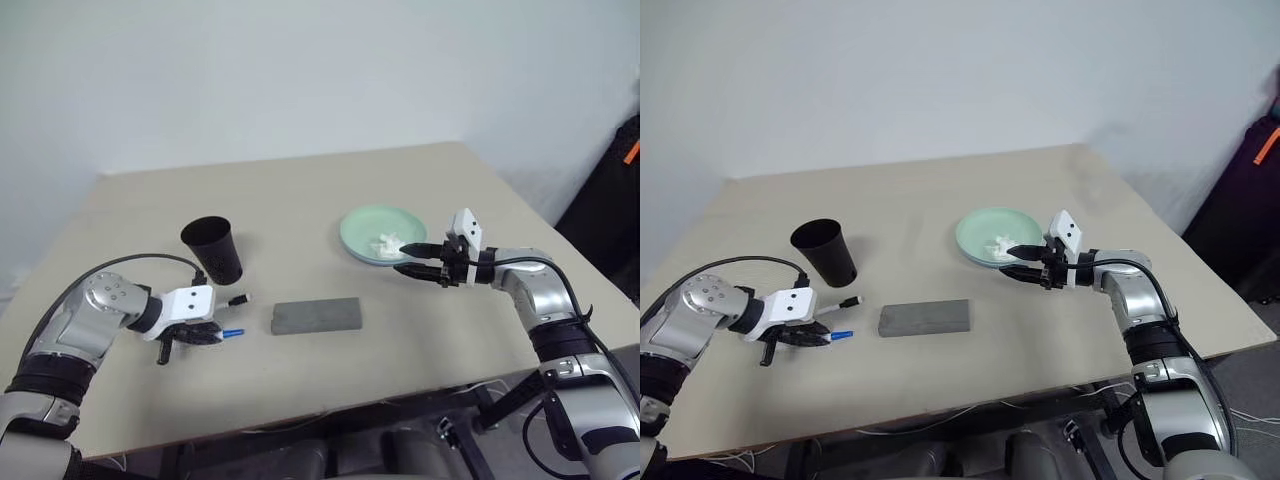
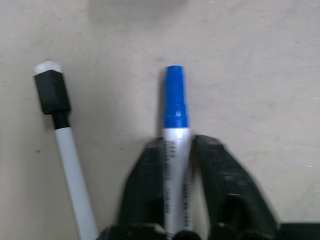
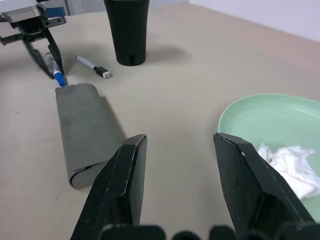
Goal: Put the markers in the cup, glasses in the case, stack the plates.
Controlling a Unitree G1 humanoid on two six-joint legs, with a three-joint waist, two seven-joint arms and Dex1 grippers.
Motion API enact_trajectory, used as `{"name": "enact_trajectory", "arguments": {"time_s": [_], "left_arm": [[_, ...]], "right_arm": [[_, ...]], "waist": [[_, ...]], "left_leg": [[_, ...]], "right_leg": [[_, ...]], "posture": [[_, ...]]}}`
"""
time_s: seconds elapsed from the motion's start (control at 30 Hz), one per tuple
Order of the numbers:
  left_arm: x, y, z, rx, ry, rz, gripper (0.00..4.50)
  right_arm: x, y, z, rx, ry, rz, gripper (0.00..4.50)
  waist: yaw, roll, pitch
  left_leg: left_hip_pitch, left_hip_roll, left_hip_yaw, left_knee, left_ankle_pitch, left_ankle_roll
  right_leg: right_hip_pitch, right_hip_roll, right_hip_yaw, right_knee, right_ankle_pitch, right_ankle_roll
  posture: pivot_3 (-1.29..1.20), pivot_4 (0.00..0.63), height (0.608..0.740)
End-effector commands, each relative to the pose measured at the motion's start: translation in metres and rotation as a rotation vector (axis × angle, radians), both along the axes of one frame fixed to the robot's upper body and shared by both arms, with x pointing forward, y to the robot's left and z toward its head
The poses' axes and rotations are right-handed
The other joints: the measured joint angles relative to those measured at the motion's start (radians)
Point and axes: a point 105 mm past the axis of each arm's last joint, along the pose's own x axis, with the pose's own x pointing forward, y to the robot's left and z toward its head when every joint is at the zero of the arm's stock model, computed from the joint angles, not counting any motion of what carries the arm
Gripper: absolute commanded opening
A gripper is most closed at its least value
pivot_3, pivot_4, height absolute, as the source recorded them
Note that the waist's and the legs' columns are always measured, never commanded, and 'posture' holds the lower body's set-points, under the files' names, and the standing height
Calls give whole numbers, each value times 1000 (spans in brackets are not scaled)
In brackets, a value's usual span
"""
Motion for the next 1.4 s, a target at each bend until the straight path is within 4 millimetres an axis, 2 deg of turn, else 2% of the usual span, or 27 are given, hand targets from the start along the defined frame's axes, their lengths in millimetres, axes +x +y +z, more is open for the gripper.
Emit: {"name": "enact_trajectory", "arguments": {"time_s": [0.03,0.13,0.23,0.37,0.43,0.53,0.67,0.73,0.9,1.13,1.4], "left_arm": [[5,-11,10,-73,-18,-12,86],[9,-23,26,-160,-55,-17,86],[18,-40,50,-288,-128,1,86],[30,-65,106,-572,-270,38,86],[38,-71,131,-684,-374,74,86],[61,-63,175,-861,-615,236,86],[73,-39,203,-955,-866,434,86],[75,-26,206,-940,-971,511,86],[75,-4,190,-913,-1053,653,86],[79,8,165,-886,-1058,741,86],[89,11,155,-919,-1035,773,86]], "right_arm": [[3,0,16,8,-67,2,2321],[3,1,17,9,-68,4,2321],[3,2,18,9,-70,7,2321],[3,5,19,10,-73,15,2321],[3,6,20,11,-75,19,2321],[3,7,20,12,-75,25,2321],[3,8,21,11,-76,30,2321],[4,9,21,10,-77,34,2321],[4,19,36,47,-109,67,2321],[0,32,64,131,-151,122,2321],[-2,33,64,135,-152,122,2321]], "waist": [[0,0,0],[1,-1,0],[2,-3,1],[0,-6,2],[1,-7,2],[1,-7,2],[-5,-7,2],[-4,-8,2],[-2,-8,2],[2,-11,1],[1,-12,1]], "left_leg": [[1,1,1,0,0,0],[1,4,2,1,0,0],[-2,4,2,2,0,0],[-4,3,2,2,-1,2],[-4,4,1,2,-2,1],[-3,4,0,2,-3,0],[0,4,1,1,-3,-1],[1,4,1,1,-4,-1],[2,4,2,1,-4,-3],[1,4,1,2,-6,-5],[1,4,1,1,-6,-6]], "right_leg": [[0,0,-1,-1,0,0],[-1,1,-2,-2,0,0],[-3,0,-2,-1,1,1],[-5,1,-2,-1,1,2],[-5,1,-2,-1,1,2],[-5,2,-2,0,2,2],[-4,2,-2,0,2,2],[-3,3,-2,0,2,2],[-1,3,-1,0,2,2],[-2,3,-2,0,2,2],[-2,2,-2,0,2,2]], "posture": [[0,0,740],[0,0,740],[0,0,740],[0,0,740],[0,0,740],[0,0,740],[0,0,740],[0,0,740],[0,0,740],[0,0,740],[0,0,740]]}}
